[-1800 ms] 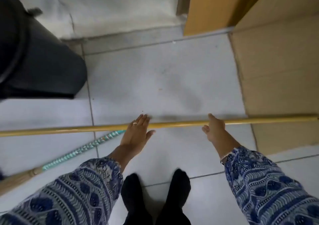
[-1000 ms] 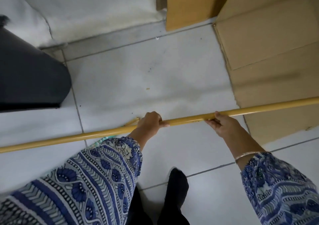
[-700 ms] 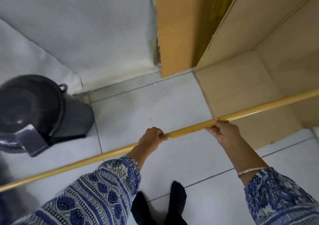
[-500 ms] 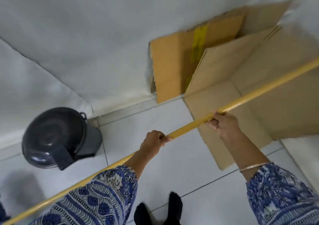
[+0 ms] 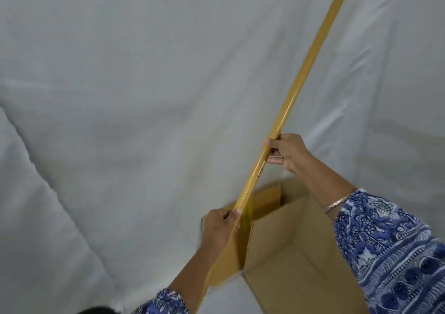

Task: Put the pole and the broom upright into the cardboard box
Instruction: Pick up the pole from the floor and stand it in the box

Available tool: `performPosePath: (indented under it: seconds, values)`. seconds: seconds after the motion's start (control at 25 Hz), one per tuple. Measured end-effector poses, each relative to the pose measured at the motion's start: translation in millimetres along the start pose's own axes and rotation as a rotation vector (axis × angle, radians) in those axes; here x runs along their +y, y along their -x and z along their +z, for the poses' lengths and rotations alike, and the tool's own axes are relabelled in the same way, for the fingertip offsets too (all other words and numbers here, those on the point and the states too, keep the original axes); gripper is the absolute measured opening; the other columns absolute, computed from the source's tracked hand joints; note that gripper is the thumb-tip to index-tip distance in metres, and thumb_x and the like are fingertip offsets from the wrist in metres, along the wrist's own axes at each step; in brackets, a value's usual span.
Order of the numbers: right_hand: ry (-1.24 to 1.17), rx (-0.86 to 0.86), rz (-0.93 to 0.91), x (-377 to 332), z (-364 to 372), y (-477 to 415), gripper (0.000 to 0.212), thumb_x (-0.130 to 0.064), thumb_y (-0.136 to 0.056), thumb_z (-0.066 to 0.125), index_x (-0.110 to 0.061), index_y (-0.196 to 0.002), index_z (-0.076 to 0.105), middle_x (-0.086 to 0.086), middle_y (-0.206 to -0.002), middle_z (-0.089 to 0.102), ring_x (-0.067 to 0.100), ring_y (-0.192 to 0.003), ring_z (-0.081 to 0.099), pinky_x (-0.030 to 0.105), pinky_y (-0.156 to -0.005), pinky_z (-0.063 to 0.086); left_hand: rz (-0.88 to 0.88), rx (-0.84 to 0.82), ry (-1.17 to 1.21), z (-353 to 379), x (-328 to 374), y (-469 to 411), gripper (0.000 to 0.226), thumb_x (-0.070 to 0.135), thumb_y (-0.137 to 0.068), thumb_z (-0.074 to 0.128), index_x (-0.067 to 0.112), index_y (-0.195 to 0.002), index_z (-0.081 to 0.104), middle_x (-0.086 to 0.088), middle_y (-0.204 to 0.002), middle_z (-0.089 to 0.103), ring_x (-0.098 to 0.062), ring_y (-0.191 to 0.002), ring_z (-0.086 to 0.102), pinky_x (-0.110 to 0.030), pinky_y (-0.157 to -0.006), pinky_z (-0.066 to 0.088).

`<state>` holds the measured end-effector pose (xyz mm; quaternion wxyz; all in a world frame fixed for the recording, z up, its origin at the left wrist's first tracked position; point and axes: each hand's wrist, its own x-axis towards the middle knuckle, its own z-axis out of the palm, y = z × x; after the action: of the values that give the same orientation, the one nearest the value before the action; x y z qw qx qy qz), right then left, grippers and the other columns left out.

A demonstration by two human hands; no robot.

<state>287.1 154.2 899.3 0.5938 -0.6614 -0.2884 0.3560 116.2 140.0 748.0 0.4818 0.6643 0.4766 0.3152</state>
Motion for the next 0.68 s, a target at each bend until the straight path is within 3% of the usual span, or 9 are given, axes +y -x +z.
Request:
performPosePath:
  seconds: [0.2,0.4,0.48,0.56,0.68]
  values:
    - [-0.010,-0.053,-0.123,-88.0,-22.9,-3.8,0.033,-0.001,-0.083,0.061,0.009,-0.114,0.057,0.017,-0.102,0.059,0.028,-0.093,0.059,0.042,-0.073,0.052,0.104,0.084,0.124,3.3,82.5,-18.5,0.038,0.035,-0.087,0.055,0.009,-0.061,0.065,-0.005,-0.064,0.067,-0.013,-0.055,0.059,-0.021,-0.056,0.045]
    - [-0.016,-0.156,-0.239,-152.3,-77.9,-33.1,0.035,-0.003,-0.085,0.060,0.008,-0.117,0.055,0.011,-0.082,0.059,0.027,-0.091,0.059,0.037,-0.059,0.053,0.208,0.242,0.119,45.3,156.4,-45.7,0.038,0.035,-0.086,0.058,0.009,-0.059,0.065,-0.002,-0.057,0.064,-0.011,-0.051,0.055,-0.016,-0.049,0.042]
    - [-0.009,-0.203,-0.281,-172.7,-102.4,-50.3,0.035,-0.004,-0.086,0.058,0.008,-0.118,0.055,0.014,-0.088,0.062,0.027,-0.092,0.059,0.035,-0.057,0.052,0.244,0.316,0.126,71.4,183.5,-59.4,0.039,0.034,-0.085,0.059,0.004,-0.062,0.067,-0.003,-0.056,0.063,-0.011,-0.048,0.054,-0.010,-0.043,0.040]
    - [0.024,-0.237,-0.317,-189.0,-122.9,-66.9,0.033,-0.005,-0.087,0.058,0.007,-0.118,0.056,0.022,-0.109,0.064,0.028,-0.094,0.060,0.038,-0.066,0.054,0.257,0.376,0.146,96.7,205.9,-71.9,0.040,0.033,-0.085,0.060,-0.002,-0.067,0.069,-0.005,-0.058,0.063,-0.011,-0.048,0.053,-0.007,-0.038,0.038]
    - [0.059,-0.296,-0.360,-209.1,-153.6,-95.3,0.032,-0.007,-0.088,0.057,0.006,-0.117,0.056,0.024,-0.118,0.062,0.032,-0.103,0.063,0.040,-0.074,0.053,0.266,0.440,0.193,141.4,234.8,-90.3,0.042,0.034,-0.084,0.061,-0.005,-0.071,0.068,-0.008,-0.063,0.064,-0.016,-0.054,0.057,-0.017,-0.047,0.043]
